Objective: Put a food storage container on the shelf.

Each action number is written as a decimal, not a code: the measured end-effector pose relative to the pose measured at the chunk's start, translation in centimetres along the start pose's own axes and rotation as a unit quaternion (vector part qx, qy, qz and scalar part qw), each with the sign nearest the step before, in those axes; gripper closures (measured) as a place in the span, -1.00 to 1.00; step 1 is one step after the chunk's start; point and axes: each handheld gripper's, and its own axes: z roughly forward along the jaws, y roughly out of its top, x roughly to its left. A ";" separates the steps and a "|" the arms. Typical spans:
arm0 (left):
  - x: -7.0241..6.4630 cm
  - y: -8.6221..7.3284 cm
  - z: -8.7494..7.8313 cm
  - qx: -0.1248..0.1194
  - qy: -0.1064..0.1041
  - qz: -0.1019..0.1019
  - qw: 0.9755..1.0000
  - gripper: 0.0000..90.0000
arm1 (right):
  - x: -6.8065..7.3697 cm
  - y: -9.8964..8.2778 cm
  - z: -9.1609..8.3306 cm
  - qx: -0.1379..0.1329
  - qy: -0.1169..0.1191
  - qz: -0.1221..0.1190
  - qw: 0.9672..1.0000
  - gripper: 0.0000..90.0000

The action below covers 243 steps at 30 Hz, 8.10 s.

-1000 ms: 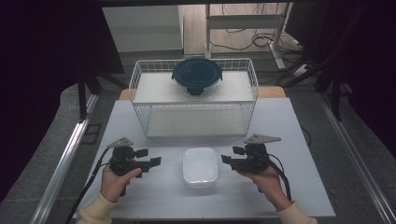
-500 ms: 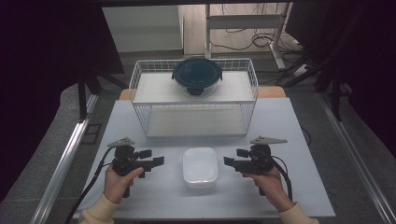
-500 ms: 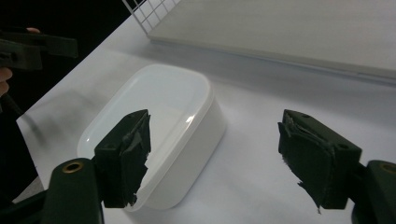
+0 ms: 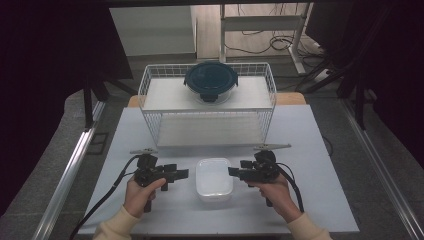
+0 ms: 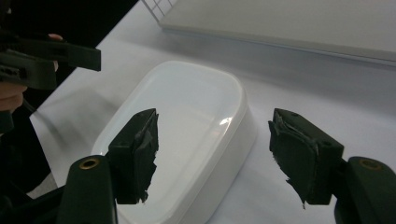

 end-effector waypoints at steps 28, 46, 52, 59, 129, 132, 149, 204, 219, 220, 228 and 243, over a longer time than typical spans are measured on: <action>1.6 -1.0 5.1 0.068 -0.093 -0.093 0.989 -0.19 | -0.8 -1.2 2.0 0.042 0.050 0.066 0.996 -0.04; 1.5 -1.6 3.6 0.043 -0.113 -0.103 0.987 0.63 | -1.4 -1.7 1.0 0.033 0.076 0.112 0.990 0.55; 1.1 -1.4 2.9 0.031 -0.116 -0.087 0.989 0.75 | -1.1 -1.6 0.4 0.021 0.080 0.102 0.991 0.66; 0.6 -1.3 2.3 0.023 -0.114 -0.070 0.991 0.80 | -0.7 -1.4 0.1 0.015 0.074 0.092 0.993 0.73; -5.1 6.8 -5.4 -0.062 -0.072 0.069 0.993 0.77 | 5.5 7.7 -5.4 -0.069 0.054 -0.067 0.994 0.75; -5.1 7.3 -5.6 -0.062 -0.073 0.069 0.993 0.77 | 5.5 8.3 -5.4 -0.070 0.054 -0.068 0.994 0.75; -6.5 10.4 -7.3 -0.077 -0.072 0.089 0.990 0.76 | 6.7 11.5 -7.0 -0.083 0.048 -0.085 0.992 0.75; -8.1 22.5 -9.9 -0.101 -0.070 0.092 0.988 0.76 | 7.3 23.8 -10.4 -0.106 0.037 -0.099 0.989 0.75; -5.9 26.1 -7.8 -0.074 -0.084 0.053 0.992 0.75 | 4.6 26.8 -9.2 -0.092 0.037 -0.059 0.993 0.75; -5.7 26.4 -7.6 -0.071 -0.085 0.050 0.993 0.75 | 4.4 26.9 -9.1 -0.089 0.036 -0.056 0.994 0.75; -4.4 27.6 -6.3 -0.072 -0.096 0.017 0.993 0.77 | 2.4 27.8 -8.0 -0.084 0.047 -0.010 0.995 0.69; -1.6 29.6 -3.6 -0.059 -0.113 -0.066 0.990 0.58 | -1.3 30.0 -5.3 -0.052 0.068 0.114 0.990 0.46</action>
